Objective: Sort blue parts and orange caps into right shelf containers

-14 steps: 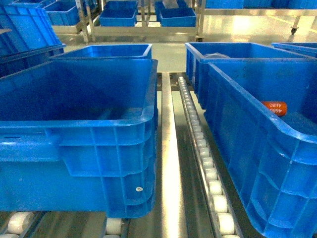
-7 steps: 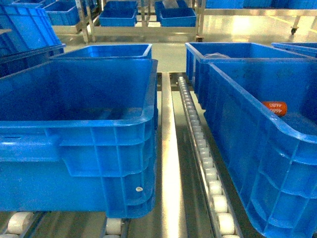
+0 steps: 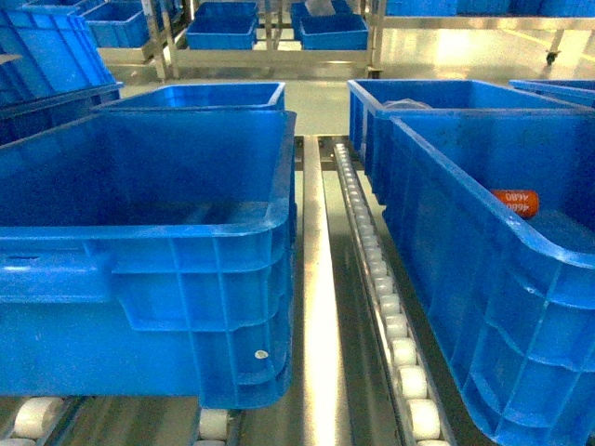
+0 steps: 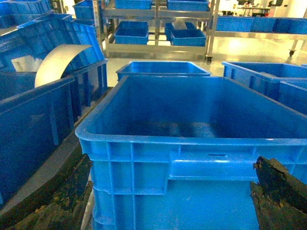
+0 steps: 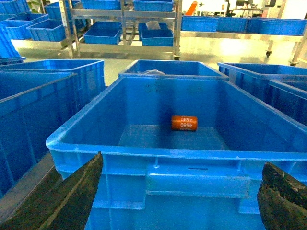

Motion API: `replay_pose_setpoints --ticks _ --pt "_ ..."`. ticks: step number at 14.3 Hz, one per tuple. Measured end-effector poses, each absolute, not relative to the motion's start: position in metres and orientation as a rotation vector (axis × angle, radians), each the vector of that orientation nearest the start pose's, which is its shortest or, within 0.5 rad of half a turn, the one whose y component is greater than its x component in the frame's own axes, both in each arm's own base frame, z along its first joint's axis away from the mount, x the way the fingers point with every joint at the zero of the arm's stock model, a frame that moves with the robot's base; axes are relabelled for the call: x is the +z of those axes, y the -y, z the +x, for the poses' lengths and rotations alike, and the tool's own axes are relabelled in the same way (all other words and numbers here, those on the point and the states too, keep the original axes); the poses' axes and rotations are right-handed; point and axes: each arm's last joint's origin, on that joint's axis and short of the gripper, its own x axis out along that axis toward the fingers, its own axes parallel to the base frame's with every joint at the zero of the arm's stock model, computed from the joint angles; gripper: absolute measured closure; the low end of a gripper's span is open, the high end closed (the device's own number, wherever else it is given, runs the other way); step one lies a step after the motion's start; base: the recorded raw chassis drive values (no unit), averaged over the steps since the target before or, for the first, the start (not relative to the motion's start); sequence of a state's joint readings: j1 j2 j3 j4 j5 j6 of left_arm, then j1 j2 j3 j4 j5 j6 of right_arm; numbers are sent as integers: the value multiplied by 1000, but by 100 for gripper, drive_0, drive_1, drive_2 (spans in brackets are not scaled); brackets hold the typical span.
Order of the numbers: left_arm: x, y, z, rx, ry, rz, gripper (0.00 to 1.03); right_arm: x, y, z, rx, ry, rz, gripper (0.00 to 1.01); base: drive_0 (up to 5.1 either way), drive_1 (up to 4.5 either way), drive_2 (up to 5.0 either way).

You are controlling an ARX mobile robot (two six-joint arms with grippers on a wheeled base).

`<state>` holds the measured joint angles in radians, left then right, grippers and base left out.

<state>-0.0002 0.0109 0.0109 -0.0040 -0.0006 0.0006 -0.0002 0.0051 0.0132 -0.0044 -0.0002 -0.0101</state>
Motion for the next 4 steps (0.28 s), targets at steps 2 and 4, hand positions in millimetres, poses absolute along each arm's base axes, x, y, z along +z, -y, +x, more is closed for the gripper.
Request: replay_pose_setpoints --ticks 2,4 --pt "166 0 98 0 -4 1 5 167 0 97 0 4 -10 3 0 0 0" --pt "166 0 98 0 -4 0 5 167 0 97 0 4 -10 3 0 0 0"
